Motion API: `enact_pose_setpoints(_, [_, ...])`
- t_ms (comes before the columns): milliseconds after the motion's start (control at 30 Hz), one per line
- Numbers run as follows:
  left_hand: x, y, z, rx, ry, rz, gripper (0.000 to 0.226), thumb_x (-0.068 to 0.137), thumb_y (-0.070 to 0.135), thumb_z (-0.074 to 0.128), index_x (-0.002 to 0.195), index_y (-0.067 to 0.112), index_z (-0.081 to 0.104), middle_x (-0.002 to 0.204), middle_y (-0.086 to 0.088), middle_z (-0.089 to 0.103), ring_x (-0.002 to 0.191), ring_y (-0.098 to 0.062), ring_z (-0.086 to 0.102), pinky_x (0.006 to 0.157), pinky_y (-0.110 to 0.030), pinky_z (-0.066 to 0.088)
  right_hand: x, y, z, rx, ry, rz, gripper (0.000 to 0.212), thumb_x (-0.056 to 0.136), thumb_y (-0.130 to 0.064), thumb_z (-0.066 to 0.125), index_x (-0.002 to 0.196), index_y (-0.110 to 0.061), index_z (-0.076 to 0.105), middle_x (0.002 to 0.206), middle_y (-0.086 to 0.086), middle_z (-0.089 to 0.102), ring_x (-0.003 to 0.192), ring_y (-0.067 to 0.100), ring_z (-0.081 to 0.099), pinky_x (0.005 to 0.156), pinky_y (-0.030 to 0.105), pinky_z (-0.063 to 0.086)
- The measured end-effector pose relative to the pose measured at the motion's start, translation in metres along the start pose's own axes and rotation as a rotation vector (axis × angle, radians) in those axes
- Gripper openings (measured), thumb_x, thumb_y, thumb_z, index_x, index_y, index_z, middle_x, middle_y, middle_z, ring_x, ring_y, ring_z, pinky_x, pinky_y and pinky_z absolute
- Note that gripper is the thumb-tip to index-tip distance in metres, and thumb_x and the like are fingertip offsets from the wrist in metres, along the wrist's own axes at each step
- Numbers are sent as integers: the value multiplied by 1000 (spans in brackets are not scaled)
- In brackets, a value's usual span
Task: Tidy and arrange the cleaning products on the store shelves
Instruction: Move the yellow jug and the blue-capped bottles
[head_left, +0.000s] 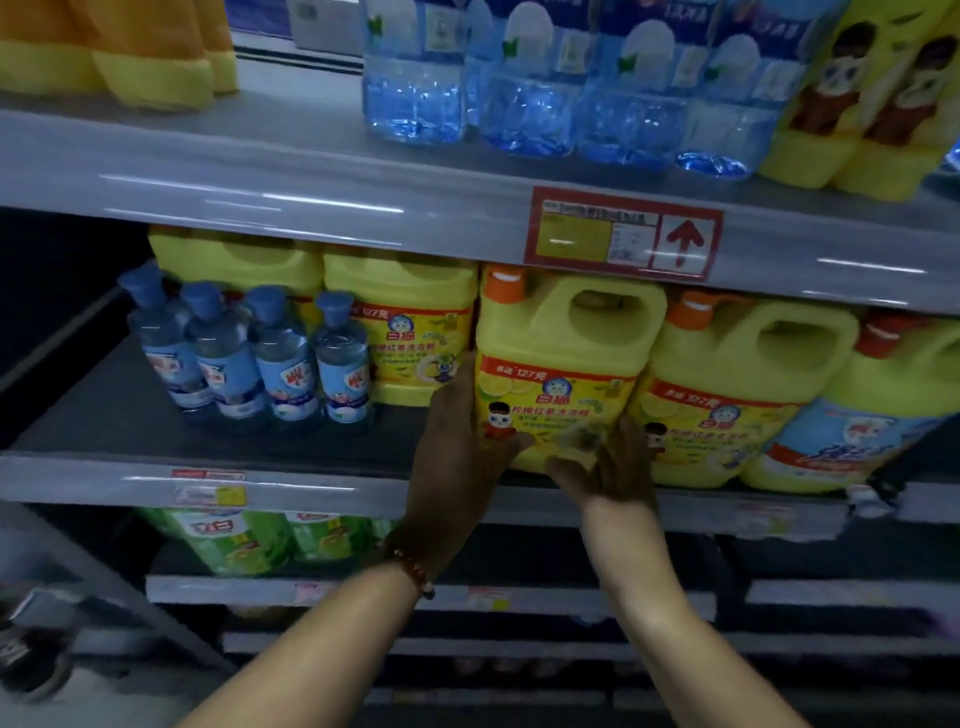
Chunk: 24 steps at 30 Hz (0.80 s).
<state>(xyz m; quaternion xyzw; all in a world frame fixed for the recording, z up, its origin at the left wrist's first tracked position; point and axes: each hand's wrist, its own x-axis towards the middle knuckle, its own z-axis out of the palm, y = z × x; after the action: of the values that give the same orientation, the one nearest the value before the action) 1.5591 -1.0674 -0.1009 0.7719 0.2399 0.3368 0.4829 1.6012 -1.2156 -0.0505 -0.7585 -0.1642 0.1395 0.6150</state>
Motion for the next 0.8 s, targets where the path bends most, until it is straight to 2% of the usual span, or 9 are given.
enact_pose_setpoints(67, [1, 0, 3, -44, -6, 4, 96, 72, 39, 83, 154, 39, 32, 141, 6, 52, 130, -16, 54, 100, -51, 53, -5, 8, 5, -34, -8, 35, 41, 87, -27, 77, 122, -31, 56, 130, 0, 60, 136, 26, 50, 111, 49, 43])
enact_pose_setpoints(167, [3, 7, 7, -34, 17, -51, 97, 70, 38, 82, 152, 41, 32, 140, 7, 50, 129, -15, 54, 99, -49, 53, -7, 9, 10, -95, -57, 13, 69, 88, -17, 76, 141, -40, 39, 157, -10, 38, 145, 6, 32, 119, 37, 33])
enact_pose_setpoints(267, [-1, 10, -4, 83, -40, 24, 95, 83, 34, 78, 159, 36, 20, 150, 5, 43, 135, -15, 48, 105, -45, 51, -7, 5, 12, -219, -136, 23, 80, 90, -20, 74, 155, -30, 30, 152, -21, 30, 134, -7, 24, 109, 18, 27])
enact_pose_setpoints(333, [-10, 9, -20, 267, -124, 144, 88, 95, 37, 66, 163, 28, 11, 158, 1, 37, 138, -17, 46, 108, -38, 48, -11, 6, 13, -337, -157, 22, 83, 90, -25, 74, 157, -33, 26, 150, -23, 27, 137, -4, 23, 109, 19, 26])
enact_pose_setpoints(467, [-32, 4, -70, 639, 38, 323, 67, 92, 45, 55, 152, 19, 43, 146, -8, 56, 127, -21, 47, 98, -36, 52, -24, -10, 26, -544, -306, -96, 80, 92, -30, 72, 154, -43, 23, 160, -23, 17, 147, -1, 16, 121, 27, 24])
enact_pose_setpoints(567, [-38, -4, -124, 783, 200, 407, 64, 91, 44, 53, 144, 9, 54, 129, -17, 63, 115, -30, 51, 94, -36, 49, -32, -42, 50, -775, -526, -76, 41, 97, -44, 60, 135, -39, 47, 143, -5, 49, 127, 11, 47, 113, 33, 40])
enact_pose_setpoints(633, [-32, -3, -160, 849, 243, 378, 64, 93, 40, 54, 147, 6, 51, 119, -22, 62, 104, -40, 57, 84, -44, 49, -30, -62, 75, -848, -587, -143, 42, 98, -47, 56, 137, -33, 48, 139, 1, 53, 119, 17, 50, 110, 35, 44])
enact_pose_setpoints(733, [-6, 15, -197, 930, 245, 258, 71, 94, 41, 55, 155, 8, 38, 121, -26, 60, 102, -46, 60, 80, -47, 51, -17, -81, 119, -787, -518, -509, 76, 98, -41, 59, 159, -37, 15, 168, -14, -1, 155, 11, 3, 125, 31, 15])
enact_pose_setpoints(800, [14, 28, -207, 942, 123, 114, 83, 96, 42, 60, 163, 22, 14, 142, -23, 51, 120, -45, 55, 90, -47, 49, -4, -90, 149, -762, -446, -618, 81, 98, -35, 61, 161, -31, 9, 168, -13, -8, 156, 11, -3, 126, 33, 13])
